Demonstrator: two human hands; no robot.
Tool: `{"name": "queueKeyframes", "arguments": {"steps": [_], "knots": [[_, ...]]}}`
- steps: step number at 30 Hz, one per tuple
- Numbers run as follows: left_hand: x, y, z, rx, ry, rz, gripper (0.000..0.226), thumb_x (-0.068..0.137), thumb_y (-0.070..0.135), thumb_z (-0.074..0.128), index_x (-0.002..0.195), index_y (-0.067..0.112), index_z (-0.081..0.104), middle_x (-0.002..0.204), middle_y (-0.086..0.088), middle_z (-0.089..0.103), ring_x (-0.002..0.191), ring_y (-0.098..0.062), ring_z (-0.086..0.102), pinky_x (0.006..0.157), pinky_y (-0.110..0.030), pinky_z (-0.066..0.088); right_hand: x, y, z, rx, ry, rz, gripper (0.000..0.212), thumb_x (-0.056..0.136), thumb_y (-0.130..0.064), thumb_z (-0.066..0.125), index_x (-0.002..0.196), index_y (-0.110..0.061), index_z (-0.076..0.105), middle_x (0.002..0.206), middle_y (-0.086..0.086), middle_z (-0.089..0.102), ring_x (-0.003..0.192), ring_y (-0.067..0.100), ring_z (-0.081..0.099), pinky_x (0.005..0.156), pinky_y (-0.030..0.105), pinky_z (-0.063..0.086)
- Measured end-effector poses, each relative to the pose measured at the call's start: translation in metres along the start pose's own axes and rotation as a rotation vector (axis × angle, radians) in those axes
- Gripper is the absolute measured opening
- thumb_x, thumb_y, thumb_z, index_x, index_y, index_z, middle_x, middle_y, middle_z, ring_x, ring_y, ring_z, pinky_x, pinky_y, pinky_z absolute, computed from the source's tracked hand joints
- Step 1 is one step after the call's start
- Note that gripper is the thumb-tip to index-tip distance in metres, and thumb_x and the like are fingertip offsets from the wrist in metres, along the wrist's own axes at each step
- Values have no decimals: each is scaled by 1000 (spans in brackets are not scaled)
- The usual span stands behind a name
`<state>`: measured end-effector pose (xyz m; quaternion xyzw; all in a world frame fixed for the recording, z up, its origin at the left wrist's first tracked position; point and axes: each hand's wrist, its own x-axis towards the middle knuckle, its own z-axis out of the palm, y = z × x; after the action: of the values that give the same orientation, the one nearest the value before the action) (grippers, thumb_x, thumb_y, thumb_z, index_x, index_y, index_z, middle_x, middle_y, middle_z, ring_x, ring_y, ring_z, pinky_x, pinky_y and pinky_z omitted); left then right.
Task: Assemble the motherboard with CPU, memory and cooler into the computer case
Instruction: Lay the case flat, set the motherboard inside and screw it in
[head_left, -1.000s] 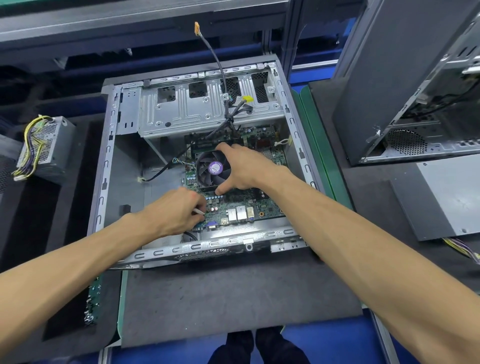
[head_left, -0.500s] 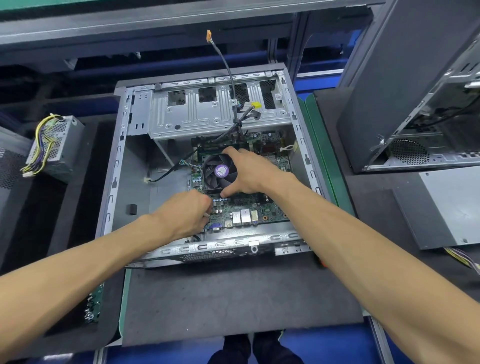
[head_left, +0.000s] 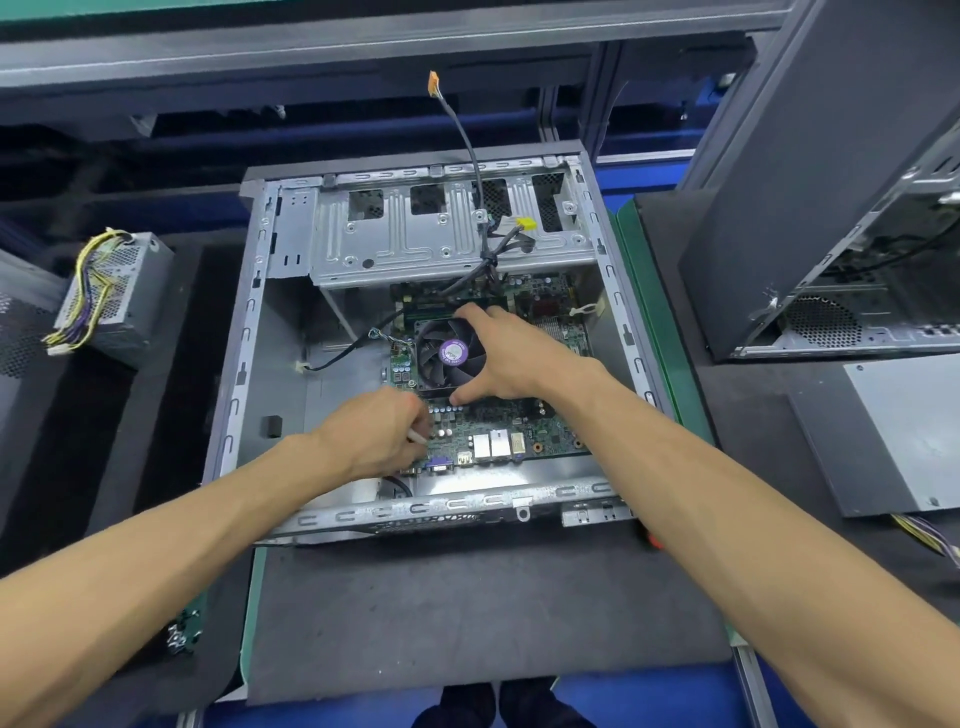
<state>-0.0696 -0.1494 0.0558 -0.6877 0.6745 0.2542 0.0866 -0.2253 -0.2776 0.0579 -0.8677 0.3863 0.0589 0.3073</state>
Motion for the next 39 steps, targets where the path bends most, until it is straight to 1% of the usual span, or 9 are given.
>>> {"name": "queueKeyframes", "arguments": {"steps": [5,8,13,21,25,28,30,34,39], "knots": [[-14,-22,-16,-134,-181,-216,22,81,26,78,92,22,60,74,5,64,65,-17,60,59,-27,50,0,-5,-8,6,-5,-4,111,67,-49,90,154,-21,27,146,11,43,127,32,50,101,41,48],[-13,-20,-19,-297,-292,-254,7,88,7,66,84,12,68,86,-13,73,63,-20,65,65,-34,61,-2,-4,-11,-1,-5,8,111,66,-48,91,154,-22,28,144,11,45,125,32,51,101,43,48],[-18,-19,-19,-496,-457,-242,31,91,-10,43,82,3,69,70,-11,71,56,-16,66,66,-34,59,-8,-11,-9,-90,-37,-3,107,64,-50,90,150,-22,32,134,10,50,118,31,54,96,43,50],[-18,-22,-21,-306,-432,-164,15,94,16,61,80,22,65,72,5,69,68,-15,62,65,-27,49,-10,-12,3,-230,-55,-21,107,62,-58,87,143,-20,27,125,11,49,100,28,52,75,34,39],[-21,-30,-34,-325,-367,-130,23,90,39,67,108,28,58,91,14,61,79,-7,58,74,-27,46,-6,-9,1,-217,-93,-20,103,59,-59,86,136,-28,24,120,7,46,94,26,48,72,35,38],[-17,-30,-41,-491,-269,-225,15,97,24,55,111,23,59,105,1,65,87,-19,66,79,-36,57,-9,-6,1,-233,-113,-10,102,54,-62,85,129,-33,21,111,2,43,92,26,49,69,36,38],[-12,-26,-39,-381,-195,-283,19,98,17,44,110,16,60,103,-2,65,82,-19,65,68,-28,53,-10,-6,2,-256,-127,-5,104,54,-63,85,130,-32,21,114,4,44,91,26,46,70,36,37],[-9,-16,-30,-262,-278,-313,31,102,17,37,123,1,55,127,-17,59,105,-27,58,85,-30,46,-9,-9,0,-303,-156,4,111,54,-67,86,134,-28,21,129,11,47,97,29,49,74,36,37],[-2,-15,-30,-234,-283,-316,23,101,15,39,96,2,58,101,-15,61,91,-28,58,82,-33,49,-14,-19,4,-417,-185,-35,130,50,-79,80,147,-20,18,144,15,47,120,36,55,89,44,47]]}}
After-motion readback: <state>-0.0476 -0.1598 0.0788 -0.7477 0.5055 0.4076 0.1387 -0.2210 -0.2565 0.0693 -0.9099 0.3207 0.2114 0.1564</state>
